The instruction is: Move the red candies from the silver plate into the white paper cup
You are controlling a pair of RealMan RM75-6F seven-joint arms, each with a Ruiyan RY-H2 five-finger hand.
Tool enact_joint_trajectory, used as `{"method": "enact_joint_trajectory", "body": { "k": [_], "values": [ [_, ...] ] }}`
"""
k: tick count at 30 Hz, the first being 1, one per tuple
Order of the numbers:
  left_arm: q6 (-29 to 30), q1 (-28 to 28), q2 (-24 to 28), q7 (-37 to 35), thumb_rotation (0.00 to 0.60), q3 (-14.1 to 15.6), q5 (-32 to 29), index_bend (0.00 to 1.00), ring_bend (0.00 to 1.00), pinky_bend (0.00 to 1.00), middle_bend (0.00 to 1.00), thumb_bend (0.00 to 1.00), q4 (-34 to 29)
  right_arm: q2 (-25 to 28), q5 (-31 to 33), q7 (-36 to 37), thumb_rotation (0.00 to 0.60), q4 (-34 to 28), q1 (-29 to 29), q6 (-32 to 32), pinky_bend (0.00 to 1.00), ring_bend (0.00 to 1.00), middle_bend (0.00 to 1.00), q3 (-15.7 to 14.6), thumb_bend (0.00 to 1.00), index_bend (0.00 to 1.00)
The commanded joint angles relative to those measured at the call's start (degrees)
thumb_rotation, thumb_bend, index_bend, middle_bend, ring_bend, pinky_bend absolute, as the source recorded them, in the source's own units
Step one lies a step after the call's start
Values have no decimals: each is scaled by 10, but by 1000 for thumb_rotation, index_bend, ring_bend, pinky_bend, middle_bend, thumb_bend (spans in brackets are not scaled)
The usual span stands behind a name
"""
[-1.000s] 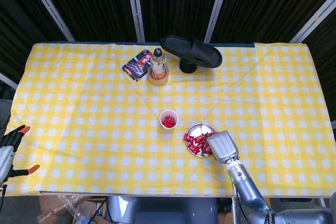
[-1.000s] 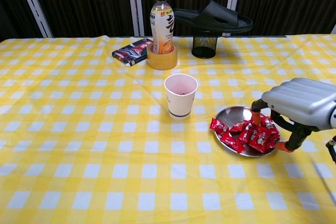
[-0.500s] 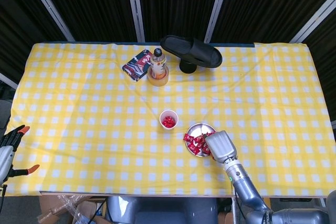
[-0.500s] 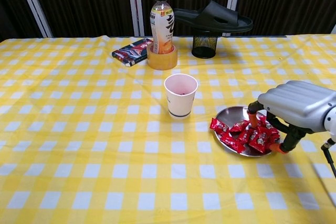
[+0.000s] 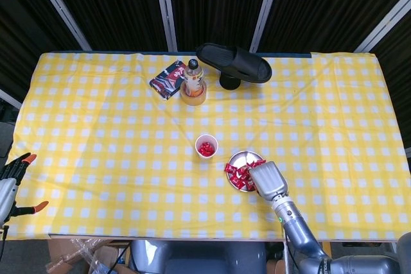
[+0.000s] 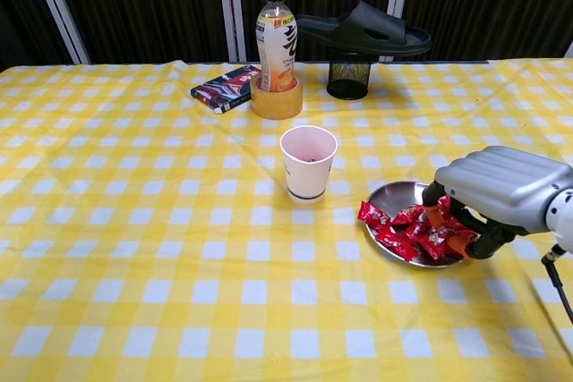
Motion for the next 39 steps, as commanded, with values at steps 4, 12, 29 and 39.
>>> {"method": "enact_joint_trajectory", "body": {
  "k": [4, 12, 29, 39],
  "values": [
    [0, 0, 1, -1, 600, 0, 0, 0, 0, 0, 0, 31, 0, -2, 0, -5, 600, -1, -1, 0, 980, 925, 817, -2, 515, 557],
    [-1, 0, 1, -3, 600, 0, -1, 0, 0, 0, 0, 32, -1, 16, -19, -1, 600, -28, -1, 14, 980, 925, 817, 9, 515, 564],
    [-5, -3, 2, -9, 600, -3, -3, 0, 0, 0, 0, 32, -2, 62, 0, -6, 600, -100, 78, -7, 981, 925, 818, 121, 516, 564],
    [-13, -6, 5, -21, 600, -4, -5, 0, 0, 0, 0, 32, 2, 3, 48, 5, 600, -16, 132, -48, 980, 925, 817, 139, 516, 564]
  ]
}}
